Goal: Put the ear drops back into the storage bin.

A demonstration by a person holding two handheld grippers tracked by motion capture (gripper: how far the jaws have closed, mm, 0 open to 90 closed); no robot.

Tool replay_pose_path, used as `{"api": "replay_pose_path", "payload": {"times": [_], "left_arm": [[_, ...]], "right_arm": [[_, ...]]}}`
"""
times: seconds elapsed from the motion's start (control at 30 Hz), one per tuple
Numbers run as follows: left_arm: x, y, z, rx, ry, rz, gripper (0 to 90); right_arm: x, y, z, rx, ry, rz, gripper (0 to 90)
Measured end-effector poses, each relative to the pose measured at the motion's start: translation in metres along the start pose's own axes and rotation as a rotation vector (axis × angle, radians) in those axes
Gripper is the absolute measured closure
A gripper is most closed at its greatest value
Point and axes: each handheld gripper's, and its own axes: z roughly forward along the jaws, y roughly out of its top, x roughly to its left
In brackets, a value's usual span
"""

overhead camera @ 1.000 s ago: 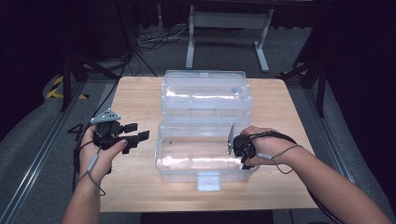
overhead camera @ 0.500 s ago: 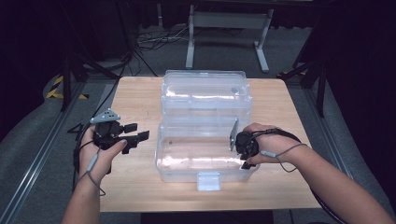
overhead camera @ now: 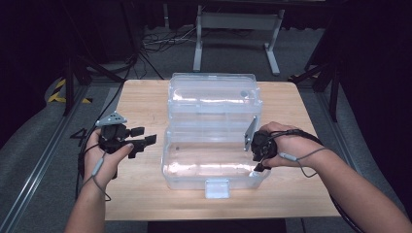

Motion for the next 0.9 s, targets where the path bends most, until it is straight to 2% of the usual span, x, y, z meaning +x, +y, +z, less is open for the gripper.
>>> {"api": "replay_pose_path", "payload": {"times": [0.5,0.63,0.9], "left_arm": [[-0.001,0.001,0.002,0.009,0.003,0.002,37.7],[-0.001,0.001,0.002,0.013,0.002,0.01,37.5],[-0.003,0.0,0.001,0.005,0.003,0.006,37.5]], "right_arm": [[0.001,-0.03,-0.029,-0.105,-0.039,0.067,60.6],[0.006,-0.034,-0.032,-0.123,-0.056,0.068,60.1],[0.024,-0.032,-0.035,-0.194,-0.055,0.02,59.0]]}}
